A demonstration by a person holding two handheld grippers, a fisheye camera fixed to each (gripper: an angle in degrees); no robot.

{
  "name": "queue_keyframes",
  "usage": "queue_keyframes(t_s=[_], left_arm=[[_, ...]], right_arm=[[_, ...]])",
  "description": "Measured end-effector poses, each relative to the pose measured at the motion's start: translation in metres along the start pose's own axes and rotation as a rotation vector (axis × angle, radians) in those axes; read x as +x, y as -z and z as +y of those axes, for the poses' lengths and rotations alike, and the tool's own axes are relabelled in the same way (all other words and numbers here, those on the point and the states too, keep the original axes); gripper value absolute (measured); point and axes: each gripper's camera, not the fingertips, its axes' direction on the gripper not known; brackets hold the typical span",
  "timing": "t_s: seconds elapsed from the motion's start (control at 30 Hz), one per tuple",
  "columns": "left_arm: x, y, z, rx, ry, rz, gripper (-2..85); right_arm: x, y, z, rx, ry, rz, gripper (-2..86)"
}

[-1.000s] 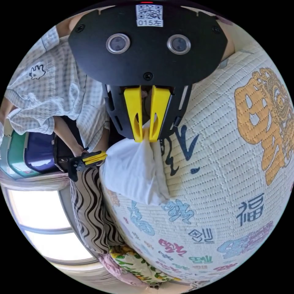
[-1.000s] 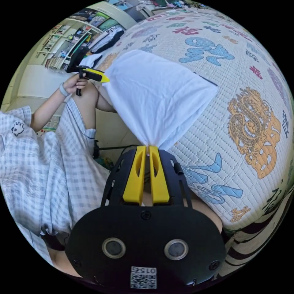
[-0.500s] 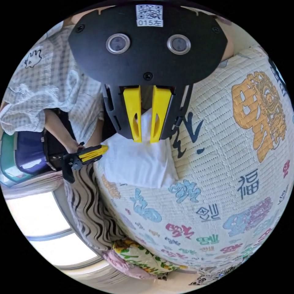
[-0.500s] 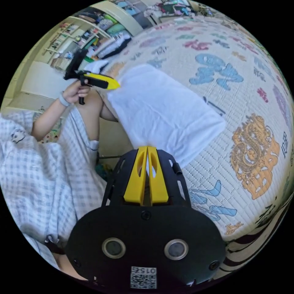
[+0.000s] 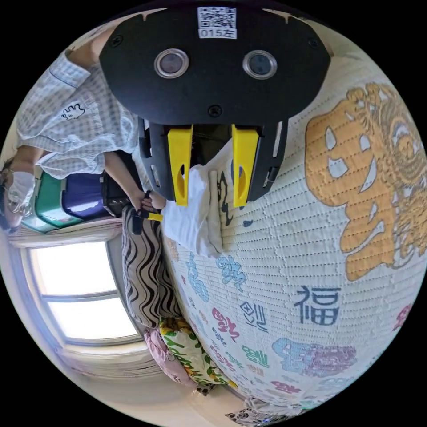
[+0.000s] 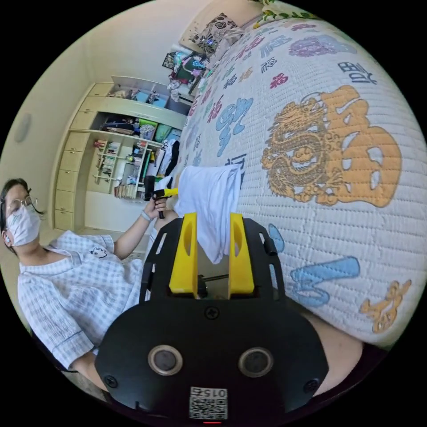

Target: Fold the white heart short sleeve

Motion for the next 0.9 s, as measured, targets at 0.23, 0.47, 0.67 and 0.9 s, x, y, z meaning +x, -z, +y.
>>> queue_keyframes(t_s=[0.23,0.47,0.67,0.9], left_arm=[[0.019,0.003,-0.025,-0.091,-0.035,0.159,13.3],[0.055,0.011,-0.036,-0.153,-0.052,0.193,10.2],[0.094,0.047,-0.026,-0.141,-0.040,0.208,6.3],[0.150,0.169,0.014,-0.011,-0.038,0.215,5.7]], right_arm=[[0.038,-0.041,-0.026,-0.077,0.017,0.001,12.6],[0.078,-0.064,-0.041,-0.092,-0.011,-0.040,6.7],[0.098,-0.081,-0.048,-0.085,-0.021,-0.052,3.8],[0.075,-0.135,-0.096,-0.162,0.096,-0.104,3.1]])
